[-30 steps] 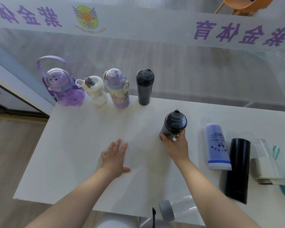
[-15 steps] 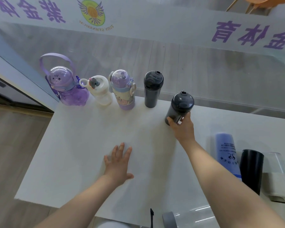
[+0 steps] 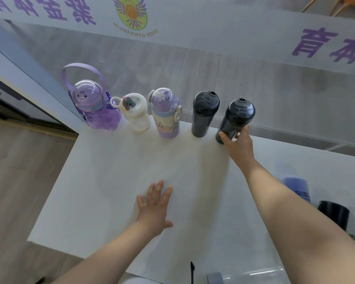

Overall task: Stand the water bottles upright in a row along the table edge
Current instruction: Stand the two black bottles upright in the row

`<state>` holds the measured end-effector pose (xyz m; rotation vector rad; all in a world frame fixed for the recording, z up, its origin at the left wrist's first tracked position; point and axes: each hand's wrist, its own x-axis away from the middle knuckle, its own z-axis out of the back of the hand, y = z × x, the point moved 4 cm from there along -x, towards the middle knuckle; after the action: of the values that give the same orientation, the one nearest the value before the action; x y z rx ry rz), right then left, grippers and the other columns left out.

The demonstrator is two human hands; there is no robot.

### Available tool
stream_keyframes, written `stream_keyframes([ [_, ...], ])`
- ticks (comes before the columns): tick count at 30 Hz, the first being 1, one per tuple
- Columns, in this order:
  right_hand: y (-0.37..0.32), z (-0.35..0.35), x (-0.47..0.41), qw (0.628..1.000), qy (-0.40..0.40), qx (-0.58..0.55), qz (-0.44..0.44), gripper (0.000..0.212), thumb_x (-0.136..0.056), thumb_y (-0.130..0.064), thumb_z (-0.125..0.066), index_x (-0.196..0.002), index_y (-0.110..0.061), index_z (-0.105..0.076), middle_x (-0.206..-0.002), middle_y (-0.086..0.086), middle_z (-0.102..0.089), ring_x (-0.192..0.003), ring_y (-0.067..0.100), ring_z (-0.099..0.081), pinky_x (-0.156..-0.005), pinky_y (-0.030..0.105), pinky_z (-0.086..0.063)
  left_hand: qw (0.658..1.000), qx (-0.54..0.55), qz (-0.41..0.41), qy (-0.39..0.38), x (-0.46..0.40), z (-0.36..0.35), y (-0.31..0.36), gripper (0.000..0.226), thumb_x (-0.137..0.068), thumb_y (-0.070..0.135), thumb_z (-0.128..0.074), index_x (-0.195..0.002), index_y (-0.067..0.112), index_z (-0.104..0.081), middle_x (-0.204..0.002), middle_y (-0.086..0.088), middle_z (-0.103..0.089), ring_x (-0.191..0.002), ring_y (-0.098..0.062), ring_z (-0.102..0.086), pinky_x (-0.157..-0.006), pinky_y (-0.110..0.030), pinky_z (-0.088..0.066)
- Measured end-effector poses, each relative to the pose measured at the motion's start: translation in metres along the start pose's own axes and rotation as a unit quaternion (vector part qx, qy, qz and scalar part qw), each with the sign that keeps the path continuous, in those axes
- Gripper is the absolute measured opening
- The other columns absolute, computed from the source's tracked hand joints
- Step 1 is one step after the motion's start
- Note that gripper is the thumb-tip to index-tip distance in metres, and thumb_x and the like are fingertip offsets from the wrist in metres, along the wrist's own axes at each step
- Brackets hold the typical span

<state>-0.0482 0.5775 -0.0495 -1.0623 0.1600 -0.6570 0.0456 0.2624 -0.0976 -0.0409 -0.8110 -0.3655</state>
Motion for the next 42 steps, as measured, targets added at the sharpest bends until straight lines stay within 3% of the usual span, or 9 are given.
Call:
stream_keyframes([
  [6,0.002,-0.002,-0.003,1.000,0.007,0.004,0.012,0.052,-0.077,-0.038,-0.073,-0.116,-0.029,-0.040,-0.102,-0.014,-0.057,-0.088,0.007,-0.054,-0.074,0.020,-0.037,1.000,-0.001,0.001,-0.005,-0.001,0.000,0.000,0.112,-0.083,0.053,-0.066,-0.150,0.031,0.021,-0.155,-0.001,0.038,-0.145,-0.028,0.029,-0.113,-0.066,0.000],
  [10,0.000,-0.003,-0.001,1.000,0.001,-0.009,0.010,0.051,-0.075,-0.041,-0.073,-0.110,-0.035,-0.037,-0.104,-0.018,-0.056,-0.095,0.007,-0.056,-0.070,0.015,-0.038,1.000,-0.010,0.001,-0.008,-0.001,0.001,0.000,0.112,-0.083,0.054,-0.065,-0.150,0.030,0.021,-0.155,-0.001,0.038,-0.145,-0.029,0.029,-0.113,-0.066,-0.001],
  [14,0.008,-0.003,0.008,1.000,-0.015,-0.013,-0.005,0.078,-0.074,-0.041,-0.077,-0.134,-0.029,-0.028,-0.131,-0.017,-0.044,-0.120,0.013,-0.049,-0.094,0.033,-0.044,1.000,-0.007,0.002,-0.010,0.001,0.002,0.000,0.111,-0.083,0.053,-0.065,-0.150,0.030,0.021,-0.155,-0.002,0.037,-0.145,-0.029,0.028,-0.114,-0.066,-0.002],
  [18,0.021,0.004,0.025,0.999,-0.019,0.017,-0.034,0.085,-0.078,-0.042,-0.074,-0.142,-0.026,-0.021,-0.146,-0.002,-0.036,-0.131,0.020,-0.041,-0.103,0.043,-0.042,1.000,-0.001,0.003,-0.009,0.000,0.002,0.000,0.111,-0.083,0.053,-0.066,-0.150,0.031,0.020,-0.156,-0.001,0.037,-0.146,-0.028,0.028,-0.114,-0.066,-0.002],
  [25,0.055,0.028,0.086,0.996,-0.063,0.038,-0.052,0.076,-0.083,-0.039,-0.069,-0.143,-0.026,-0.024,-0.142,0.003,-0.042,-0.122,0.022,-0.047,-0.092,0.032,-0.042,1.000,0.007,0.000,0.004,0.001,0.001,-0.003,0.112,-0.082,0.054,-0.067,-0.150,0.034,0.019,-0.156,0.001,0.036,-0.146,-0.025,0.026,-0.115,-0.065,-0.003],
  [35,0.091,0.077,0.192,0.993,-0.088,0.078,-0.030,0.047,-0.090,-0.026,-0.062,-0.132,-0.025,-0.042,-0.121,-0.007,-0.055,-0.108,0.011,-0.053,-0.094,0.026,-0.043,0.999,0.013,-0.012,0.040,0.007,0.004,-0.005,0.105,-0.082,0.059,-0.062,-0.151,0.039,0.015,-0.158,0.004,0.031,-0.148,-0.023,0.023,-0.117,-0.062,-0.005],
  [38,0.089,0.093,0.216,0.984,-0.114,0.136,0.008,0.036,-0.094,-0.020,-0.055,-0.128,-0.029,-0.048,-0.122,-0.011,-0.055,-0.113,0.010,-0.051,-0.097,0.026,-0.041,0.998,0.006,-0.015,0.053,0.010,0.007,-0.004,0.101,-0.083,0.060,-0.062,-0.152,0.040,0.008,-0.161,0.003,0.024,-0.150,-0.023,0.016,-0.117,-0.060,-0.010],
  [42,0.087,0.110,0.246,0.954,-0.195,0.222,0.042,0.040,-0.092,-0.012,-0.049,-0.125,-0.032,-0.052,-0.128,-0.014,-0.053,-0.121,0.005,-0.046,-0.102,0.019,-0.031,0.997,0.000,-0.022,0.075,0.017,0.004,0.001,0.093,-0.085,0.058,-0.060,-0.153,0.039,0.001,-0.163,-0.001,0.016,-0.151,-0.025,0.008,-0.119,-0.053,-0.009],
])
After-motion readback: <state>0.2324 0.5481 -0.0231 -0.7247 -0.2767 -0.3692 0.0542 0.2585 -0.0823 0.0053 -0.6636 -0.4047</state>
